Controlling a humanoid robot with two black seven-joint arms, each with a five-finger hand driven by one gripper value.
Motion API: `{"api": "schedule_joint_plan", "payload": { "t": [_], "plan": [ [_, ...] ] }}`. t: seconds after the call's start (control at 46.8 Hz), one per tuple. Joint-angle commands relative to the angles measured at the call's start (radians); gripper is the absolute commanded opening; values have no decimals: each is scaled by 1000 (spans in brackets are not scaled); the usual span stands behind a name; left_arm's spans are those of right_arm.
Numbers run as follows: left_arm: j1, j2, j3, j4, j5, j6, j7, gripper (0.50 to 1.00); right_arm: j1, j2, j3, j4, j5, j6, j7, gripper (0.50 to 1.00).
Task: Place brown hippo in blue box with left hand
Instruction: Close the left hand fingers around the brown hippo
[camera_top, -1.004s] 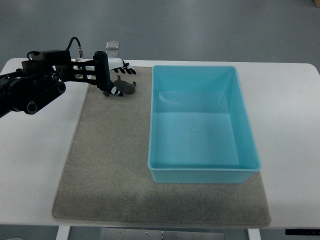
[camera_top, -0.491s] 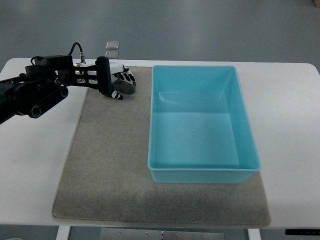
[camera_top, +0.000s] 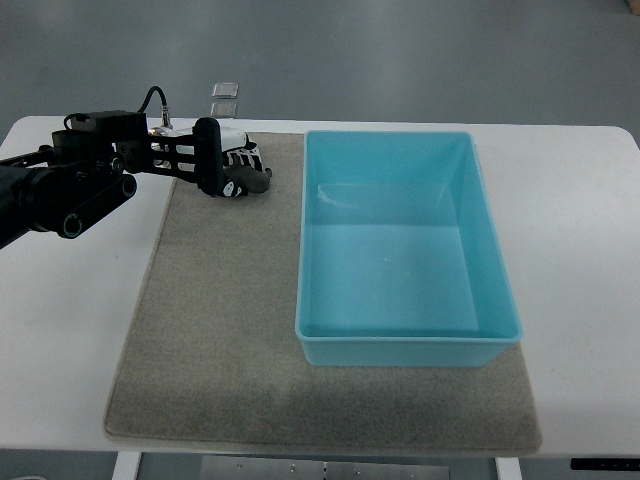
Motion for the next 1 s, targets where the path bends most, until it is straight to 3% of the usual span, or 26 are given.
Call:
{"api": "schedule_joint_plan", "payload": {
  "t": [0.0, 0.256, 0.385, 0.983],
  "plan": [
    [-2, 0, -2, -1, -2, 0, 0, 559, 0, 0, 0, 0, -1, 0, 0, 936],
    [-2, 0, -2, -4, -3, 0, 0, 557, 0, 0, 0, 0, -1, 0, 0, 936],
    [-2, 0, -3, -6, -5, 0, 0, 500, 0, 0, 0, 0, 0, 0, 0, 936],
    [-3, 8, -15, -12, -26, 2, 0, 500, 0, 0, 0, 0, 0, 0, 0, 936]
  ]
}}
